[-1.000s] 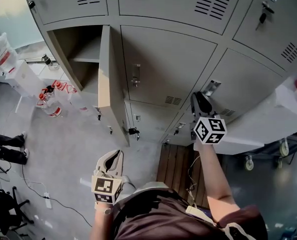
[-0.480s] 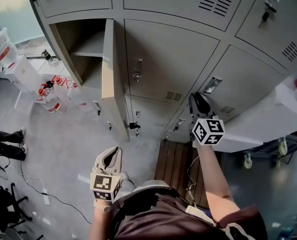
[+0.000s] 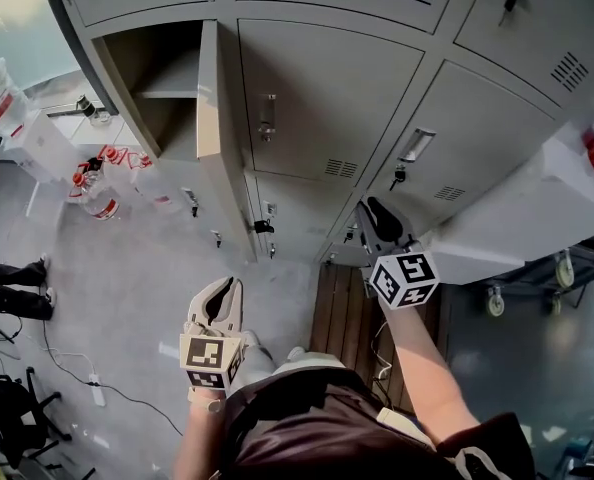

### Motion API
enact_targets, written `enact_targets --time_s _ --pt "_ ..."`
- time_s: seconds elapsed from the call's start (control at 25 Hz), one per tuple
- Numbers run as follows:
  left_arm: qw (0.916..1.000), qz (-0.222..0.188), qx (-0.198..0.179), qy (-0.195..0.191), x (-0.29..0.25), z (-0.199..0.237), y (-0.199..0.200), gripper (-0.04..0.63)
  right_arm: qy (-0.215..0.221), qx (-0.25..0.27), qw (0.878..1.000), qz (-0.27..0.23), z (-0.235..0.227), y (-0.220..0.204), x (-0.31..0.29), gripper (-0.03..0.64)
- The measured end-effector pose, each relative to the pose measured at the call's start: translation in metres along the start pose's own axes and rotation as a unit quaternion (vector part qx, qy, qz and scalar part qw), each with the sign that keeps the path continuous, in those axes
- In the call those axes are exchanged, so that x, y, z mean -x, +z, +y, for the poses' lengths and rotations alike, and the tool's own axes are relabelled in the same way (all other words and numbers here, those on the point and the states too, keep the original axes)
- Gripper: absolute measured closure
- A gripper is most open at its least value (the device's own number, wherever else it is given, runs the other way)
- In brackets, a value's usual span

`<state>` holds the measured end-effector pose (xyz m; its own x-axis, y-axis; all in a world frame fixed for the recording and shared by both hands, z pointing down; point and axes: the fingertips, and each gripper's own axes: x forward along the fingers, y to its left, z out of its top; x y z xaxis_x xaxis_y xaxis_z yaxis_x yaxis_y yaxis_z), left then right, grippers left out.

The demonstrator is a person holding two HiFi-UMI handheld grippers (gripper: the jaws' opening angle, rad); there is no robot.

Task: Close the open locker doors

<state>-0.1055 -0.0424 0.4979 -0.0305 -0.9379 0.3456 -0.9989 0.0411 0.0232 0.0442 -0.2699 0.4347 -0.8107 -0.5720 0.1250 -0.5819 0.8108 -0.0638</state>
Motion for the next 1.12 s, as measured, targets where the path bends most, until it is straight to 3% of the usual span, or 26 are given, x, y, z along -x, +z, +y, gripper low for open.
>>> enact_targets --time_s 0.4,0.52,0.76,1.12 --pt "0.9993 -0.035 -0.001 0.013 0.001 -0.004 0.024 0.554 0.025 -0.03 0.999 0.019 0.054 -0.03 0.058 0.52" --pt "0.999 -0.042 -0.009 0.014 -0.004 -0.006 0.032 0.505 0.024 -0.038 0.999 0.028 0.059 -0.041 0.075 0.52" --pt "0.9977 -0.052 -0.013 0.041 -0.024 -0.004 0.045 0.445 0.002 -0.051 0.998 0.041 0.046 -0.057 0.107 0.52" --pt "0.994 -0.049 -0.036 0.09 -0.049 0.009 0.057 0.431 -0.045 -0.066 0.996 0.032 0.01 -0.057 0.136 0.52"
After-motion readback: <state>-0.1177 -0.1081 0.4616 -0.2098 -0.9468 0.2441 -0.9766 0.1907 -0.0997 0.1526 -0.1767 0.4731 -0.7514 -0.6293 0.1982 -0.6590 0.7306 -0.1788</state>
